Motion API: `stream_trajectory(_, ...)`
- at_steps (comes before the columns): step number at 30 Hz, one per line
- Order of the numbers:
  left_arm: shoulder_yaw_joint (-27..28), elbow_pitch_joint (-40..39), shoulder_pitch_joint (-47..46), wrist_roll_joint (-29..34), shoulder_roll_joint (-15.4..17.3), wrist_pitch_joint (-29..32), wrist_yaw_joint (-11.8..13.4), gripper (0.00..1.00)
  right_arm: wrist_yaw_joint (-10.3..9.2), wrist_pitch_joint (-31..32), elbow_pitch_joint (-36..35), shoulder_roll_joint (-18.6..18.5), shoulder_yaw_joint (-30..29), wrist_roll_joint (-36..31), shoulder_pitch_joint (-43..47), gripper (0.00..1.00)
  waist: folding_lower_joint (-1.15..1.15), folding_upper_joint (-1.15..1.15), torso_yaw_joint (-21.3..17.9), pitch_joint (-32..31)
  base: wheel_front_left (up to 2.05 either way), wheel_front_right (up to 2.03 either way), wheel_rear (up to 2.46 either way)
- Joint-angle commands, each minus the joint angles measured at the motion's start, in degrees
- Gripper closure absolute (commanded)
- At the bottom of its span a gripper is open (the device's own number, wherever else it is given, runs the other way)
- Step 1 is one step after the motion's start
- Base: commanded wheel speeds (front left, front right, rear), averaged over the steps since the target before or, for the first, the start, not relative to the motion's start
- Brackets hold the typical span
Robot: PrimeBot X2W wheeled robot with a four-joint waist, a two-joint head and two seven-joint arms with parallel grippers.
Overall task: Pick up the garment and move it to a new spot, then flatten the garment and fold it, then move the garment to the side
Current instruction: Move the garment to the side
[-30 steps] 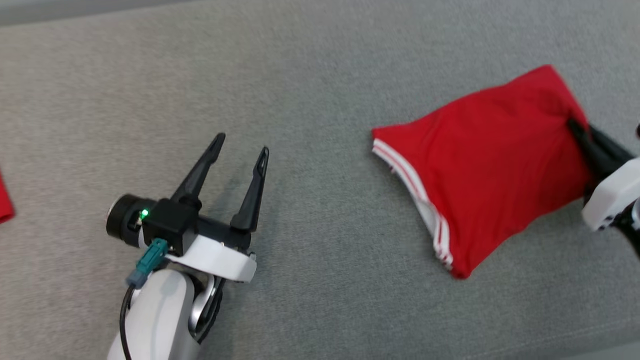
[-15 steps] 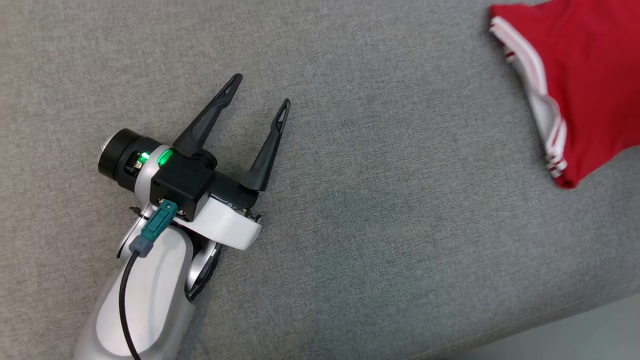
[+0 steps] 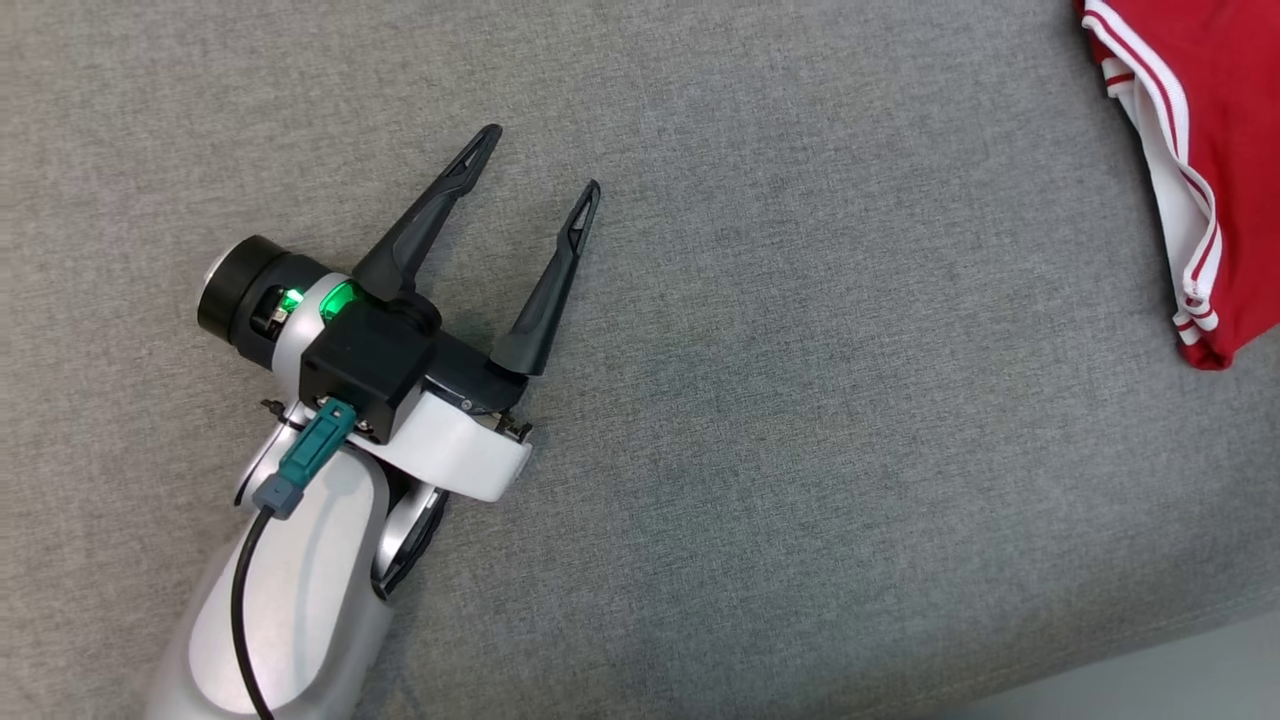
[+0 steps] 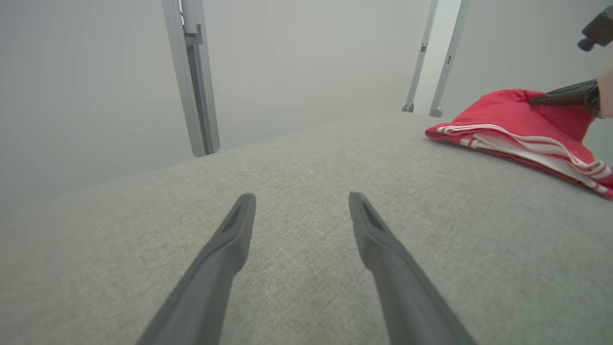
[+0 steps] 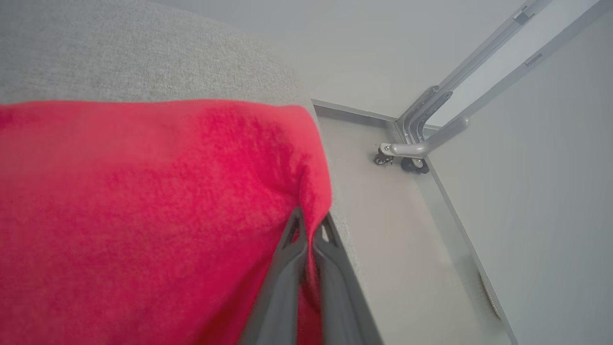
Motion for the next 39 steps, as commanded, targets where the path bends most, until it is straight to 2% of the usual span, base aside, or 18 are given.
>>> stream_trajectory(1, 0.2, 1.2, 0.6, -0.5, 0.6, -0.2, 0.4, 0.0, -0.06, -0.7, 1.7, -0.9, -0.2, -0.7, -1.2, 0.0, 0.0, 0.0, 0.4, -0.8, 0.0, 0.0, 0.0)
stream_trajectory(11, 0.0, 4.7, 2.5, -2.8, -1.5, -3.1, 1.2, 0.0, -0.06, -3.8, 3.9, 0.0, 0.0, -3.5, -1.7, 0.0, 0.0, 0.0, 2.7, -8.1, 0.0, 0.0, 0.0)
stream_trajectory(17, 1.1, 7.4, 5.8, -4.7, -2.6, -4.4, 2.6, 0.0, -0.05, -4.6, -1.2, 2.0, 1.0, -3.5, 1.3, 0.0, 0.0, 0.0, 4.8, -15.5, 0.0, 0.0, 0.0)
stream_trajectory(23, 3.4, 8.1, 10.1, -6.4, -3.1, -4.7, 4.1, 0.0, -0.05, -4.8, -10.2, 4.6, -1.9, -2.5, 7.3, 0.0, 0.0, 0.0, 7.4, -22.5, 0.0, 0.0, 0.0)
stream_trajectory(26, 5.1, 7.5, 12.8, -7.3, -3.6, -4.7, 4.7, 0.0, -0.05, -4.8, -16.0, 7.3, -5.3, -3.0, 12.2, 0.0, 0.0, 0.0, 8.5, -25.3, 0.0, 0.0, 0.0)
stream_trajectory(29, 6.8, 6.9, 15.5, -8.7, -4.2, -4.7, 5.2, 0.0, -0.06, -4.8, -20.5, 9.0, -7.6, -7.7, 17.4, 0.0, 0.0, 0.0, 9.5, -27.7, 0.0, 0.0, 0.0)
stream_trajectory(33, 9.1, 6.3, 18.5, -8.5, -4.6, -4.8, 6.9, 0.0, -0.05, -4.8, -25.7, 14.0, -13.0, -11.5, 25.0, 0.0, 0.0, 0.0, 11.2, -30.2, 0.0, 0.0, 0.0)
stream_trajectory(39, 11.2, 6.3, 22.2, -8.5, -5.1, -4.8, 7.6, 0.0, -0.05, -4.8, -33.8, 21.3, -20.5, -15.3, 36.0, 0.0, 0.0, 0.0, 13.3, -33.2, 0.0, 0.0, 0.0)
